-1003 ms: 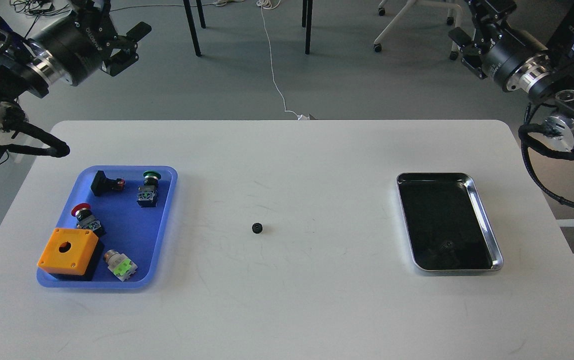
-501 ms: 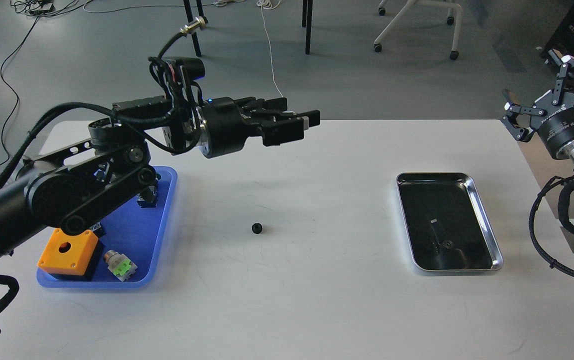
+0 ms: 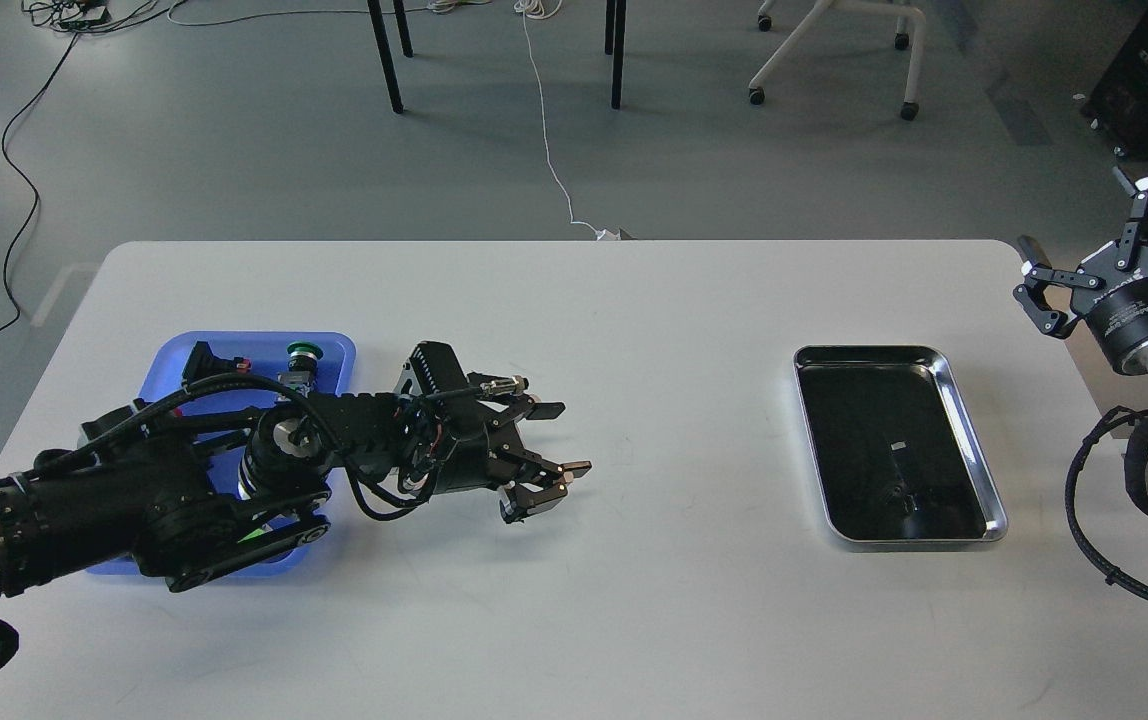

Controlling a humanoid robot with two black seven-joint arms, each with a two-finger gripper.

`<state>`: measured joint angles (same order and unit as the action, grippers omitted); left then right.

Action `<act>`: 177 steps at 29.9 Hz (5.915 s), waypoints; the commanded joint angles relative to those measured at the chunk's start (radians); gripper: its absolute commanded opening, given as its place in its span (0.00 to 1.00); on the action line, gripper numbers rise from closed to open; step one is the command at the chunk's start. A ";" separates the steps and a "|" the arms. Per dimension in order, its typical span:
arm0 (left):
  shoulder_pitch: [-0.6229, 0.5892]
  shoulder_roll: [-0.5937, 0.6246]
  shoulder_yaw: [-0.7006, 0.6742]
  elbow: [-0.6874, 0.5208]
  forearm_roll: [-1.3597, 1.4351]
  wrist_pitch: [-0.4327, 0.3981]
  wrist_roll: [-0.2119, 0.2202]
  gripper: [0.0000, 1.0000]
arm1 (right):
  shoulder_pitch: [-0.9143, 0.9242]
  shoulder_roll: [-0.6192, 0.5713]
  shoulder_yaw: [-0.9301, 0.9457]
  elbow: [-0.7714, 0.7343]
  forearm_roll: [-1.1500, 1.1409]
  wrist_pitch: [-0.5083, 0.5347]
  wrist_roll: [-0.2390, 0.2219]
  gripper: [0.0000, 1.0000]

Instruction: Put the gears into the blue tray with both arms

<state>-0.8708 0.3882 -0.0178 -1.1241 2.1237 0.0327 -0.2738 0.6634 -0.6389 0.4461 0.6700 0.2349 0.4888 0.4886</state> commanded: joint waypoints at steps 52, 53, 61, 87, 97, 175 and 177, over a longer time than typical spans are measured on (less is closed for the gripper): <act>-0.033 0.483 0.005 -0.008 -0.137 0.004 -0.134 0.14 | 0.007 -0.004 -0.004 0.005 -0.009 0.000 0.000 0.99; -0.027 0.492 0.009 0.012 -0.139 0.004 -0.137 0.14 | 0.007 -0.002 -0.004 0.006 -0.009 0.000 0.000 0.99; 0.099 0.482 0.012 0.133 -0.139 0.055 -0.153 0.14 | 0.007 -0.002 -0.004 0.006 -0.009 0.000 0.000 0.99; 0.101 0.425 0.015 0.218 -0.154 0.059 -0.157 0.22 | 0.009 -0.008 -0.007 0.006 -0.011 0.000 0.000 0.99; 0.099 0.426 0.010 0.219 -0.169 0.059 -0.154 0.65 | 0.010 -0.008 -0.009 0.005 -0.011 0.000 0.000 0.99; -0.076 0.305 -0.465 0.274 -2.288 -0.312 -0.171 0.98 | 0.657 0.130 -1.147 0.266 -1.628 -0.055 0.000 0.57; -0.074 0.305 -0.465 0.274 -2.286 -0.309 -0.169 0.98 | 0.654 0.128 -1.147 0.266 -1.628 -0.055 0.000 0.54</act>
<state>-0.9465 0.6935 -0.4833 -0.8498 -0.1641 -0.2792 -0.4436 1.3228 -0.5093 -0.7006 0.9343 -1.3929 0.4336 0.4885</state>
